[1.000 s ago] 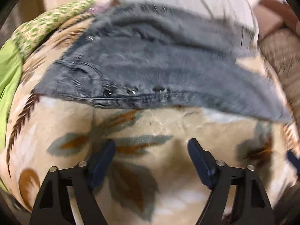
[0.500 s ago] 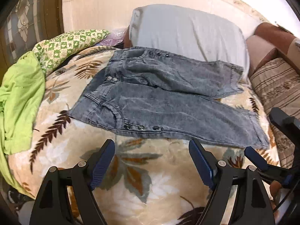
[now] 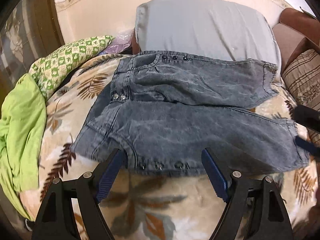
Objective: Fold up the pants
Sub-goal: 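Move both open grippers over the grey jeans, positioning near the leg hems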
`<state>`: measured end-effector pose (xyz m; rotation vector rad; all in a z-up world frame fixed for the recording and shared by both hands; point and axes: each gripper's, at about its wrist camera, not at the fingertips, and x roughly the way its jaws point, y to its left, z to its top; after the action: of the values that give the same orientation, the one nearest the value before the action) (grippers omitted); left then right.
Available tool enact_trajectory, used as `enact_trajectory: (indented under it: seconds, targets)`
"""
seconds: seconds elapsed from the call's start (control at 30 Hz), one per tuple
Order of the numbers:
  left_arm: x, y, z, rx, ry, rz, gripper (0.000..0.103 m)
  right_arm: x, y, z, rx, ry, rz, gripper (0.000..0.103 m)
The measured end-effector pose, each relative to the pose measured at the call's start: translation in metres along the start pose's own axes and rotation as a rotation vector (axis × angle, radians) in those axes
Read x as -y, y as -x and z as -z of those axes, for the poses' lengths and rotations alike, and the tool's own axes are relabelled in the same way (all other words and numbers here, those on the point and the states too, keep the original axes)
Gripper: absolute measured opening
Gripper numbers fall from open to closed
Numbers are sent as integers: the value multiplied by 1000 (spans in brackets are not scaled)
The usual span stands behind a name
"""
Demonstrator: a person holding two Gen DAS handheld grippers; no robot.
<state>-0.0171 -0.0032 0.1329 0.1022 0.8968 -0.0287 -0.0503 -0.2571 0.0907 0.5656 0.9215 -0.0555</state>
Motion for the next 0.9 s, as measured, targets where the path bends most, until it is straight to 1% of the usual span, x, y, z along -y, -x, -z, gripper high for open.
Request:
enact_trajectory:
  seconds: [0.03,0.07,0.1,0.17,0.23,0.3,0.33,0.37,0.4,0.47,0.6,0.63,0.67,0.7,0.8,0.87,0.9]
  targets:
    - [-1,-5,0,3,-1,-1,81,1,2,-1,-5,29,69,103]
    - [-1,-12,1,8,-1,-1,81,5,1,-1,-16,35,105,103]
    - [-2,-18,4,11,-2,-7,81,11,0,1,-33,25,99,103]
    - [-1,-35,11,-8,-10,-20,81,28,-11,9,-99,-22,46,103]
    - [3,-47,15,-51,-12,-34,80,51,-24,24,-167,-124,-24,102]
    - [9,-51,12,-60,-26,-22,80,62,-29,29,-200,-214,-74,101]
    - [13,-50,8,-57,-35,-14,80,61,-29,28,-200,-209,-86,98]
    - [16,-49,5,-55,-36,1,80,56,-29,26,-189,-168,-65,97]
    - [17,-48,2,-54,-35,15,81,49,-25,24,-164,-105,-22,97]
    - [17,-46,0,-52,-37,31,81,39,-19,23,-133,-35,36,97]
    - [13,-46,0,-68,-44,40,81,30,-16,21,-125,-5,25,97]
    - [10,-46,0,-78,-34,49,81,26,-18,21,-119,6,22,92]
    - [9,-42,3,-82,-23,54,81,22,-17,21,-113,20,33,86]
    - [8,-41,3,-84,-18,56,81,18,-16,22,-110,44,51,86]
    - [7,-40,4,-84,-12,45,80,9,-17,25,-111,85,75,86]
    - [8,-41,4,-83,-11,42,80,8,-18,26,-108,98,109,86]
    - [8,-40,5,-81,-12,41,80,8,-20,28,-115,106,142,86]
